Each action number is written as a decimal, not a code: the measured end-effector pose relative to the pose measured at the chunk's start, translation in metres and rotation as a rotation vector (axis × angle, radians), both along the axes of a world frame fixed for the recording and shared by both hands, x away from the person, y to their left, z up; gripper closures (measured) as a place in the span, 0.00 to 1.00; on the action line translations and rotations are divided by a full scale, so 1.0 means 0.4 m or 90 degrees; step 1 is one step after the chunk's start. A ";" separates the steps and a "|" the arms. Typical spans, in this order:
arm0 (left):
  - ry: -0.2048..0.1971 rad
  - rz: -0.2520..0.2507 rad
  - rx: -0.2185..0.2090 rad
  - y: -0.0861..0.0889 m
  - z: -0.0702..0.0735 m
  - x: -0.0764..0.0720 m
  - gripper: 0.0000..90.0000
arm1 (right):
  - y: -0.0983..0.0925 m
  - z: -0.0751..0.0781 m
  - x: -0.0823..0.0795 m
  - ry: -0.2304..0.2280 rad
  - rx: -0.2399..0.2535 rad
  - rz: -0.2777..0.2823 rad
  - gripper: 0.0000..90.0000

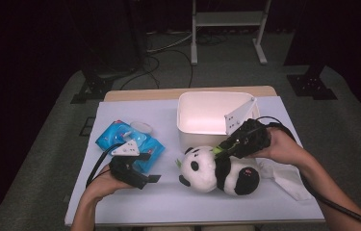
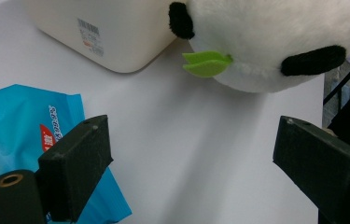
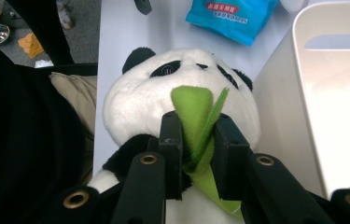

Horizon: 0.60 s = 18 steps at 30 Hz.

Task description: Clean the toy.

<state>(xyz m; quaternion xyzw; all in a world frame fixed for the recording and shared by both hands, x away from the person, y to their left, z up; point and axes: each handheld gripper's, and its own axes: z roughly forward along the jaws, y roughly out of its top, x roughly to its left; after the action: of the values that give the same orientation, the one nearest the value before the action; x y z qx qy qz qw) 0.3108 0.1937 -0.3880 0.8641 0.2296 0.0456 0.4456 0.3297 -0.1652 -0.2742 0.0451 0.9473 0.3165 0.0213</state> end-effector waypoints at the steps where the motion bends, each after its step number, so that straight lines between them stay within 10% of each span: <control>1: -0.001 0.001 0.000 0.001 0.000 0.000 0.12 | 0.000 0.005 0.001 0.001 0.003 -0.002 0.83; 18: -0.001 0.006 -0.019 0.018 0.003 0.006 0.12 | -0.003 0.120 0.000 -0.012 -0.001 0.003 0.83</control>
<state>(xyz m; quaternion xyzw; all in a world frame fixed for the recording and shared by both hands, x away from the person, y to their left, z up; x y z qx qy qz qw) 0.3133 0.2008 -0.3866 0.8564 0.2340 0.0447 0.4580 0.3299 -0.1665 -0.2261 0.0396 0.9473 0.3165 0.0298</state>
